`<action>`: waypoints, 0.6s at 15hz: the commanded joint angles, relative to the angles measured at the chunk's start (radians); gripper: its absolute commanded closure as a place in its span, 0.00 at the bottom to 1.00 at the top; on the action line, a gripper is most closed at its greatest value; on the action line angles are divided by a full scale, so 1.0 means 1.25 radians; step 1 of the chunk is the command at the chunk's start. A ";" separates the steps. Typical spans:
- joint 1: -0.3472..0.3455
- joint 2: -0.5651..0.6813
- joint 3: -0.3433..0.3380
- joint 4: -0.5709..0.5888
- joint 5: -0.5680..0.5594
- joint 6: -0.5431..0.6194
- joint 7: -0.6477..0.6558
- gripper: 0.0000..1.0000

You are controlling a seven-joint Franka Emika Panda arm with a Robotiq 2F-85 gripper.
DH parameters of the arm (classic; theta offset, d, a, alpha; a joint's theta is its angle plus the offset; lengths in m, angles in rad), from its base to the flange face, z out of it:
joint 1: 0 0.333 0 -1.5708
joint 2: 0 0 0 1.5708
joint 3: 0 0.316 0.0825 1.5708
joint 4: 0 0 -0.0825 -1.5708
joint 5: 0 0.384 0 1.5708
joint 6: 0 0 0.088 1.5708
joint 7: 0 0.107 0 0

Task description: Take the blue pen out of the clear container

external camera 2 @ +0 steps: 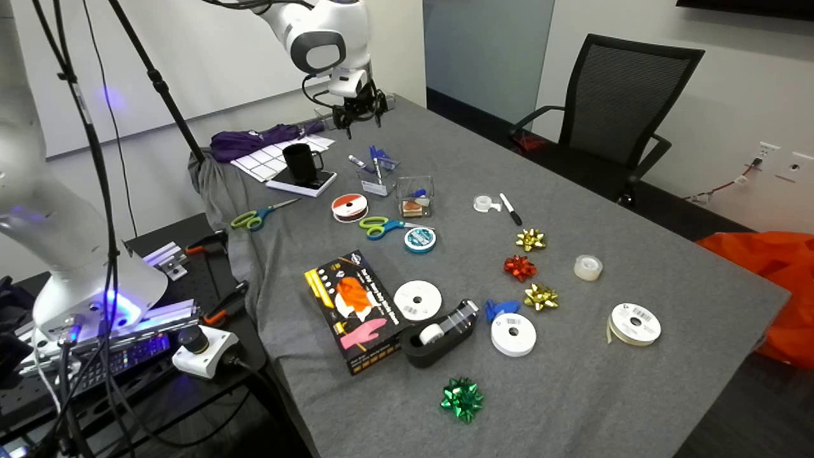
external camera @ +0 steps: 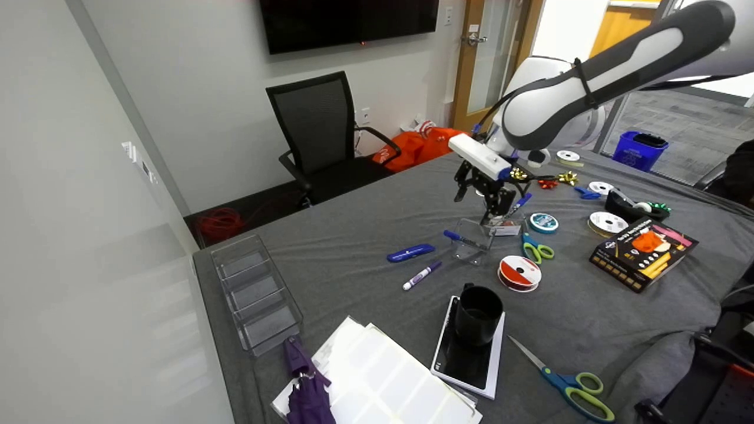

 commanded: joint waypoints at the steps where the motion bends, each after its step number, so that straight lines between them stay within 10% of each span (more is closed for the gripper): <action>1: 0.012 0.014 -0.015 0.016 0.018 -0.004 -0.026 0.00; 9: -0.004 0.044 0.001 0.029 0.078 0.017 -0.051 0.00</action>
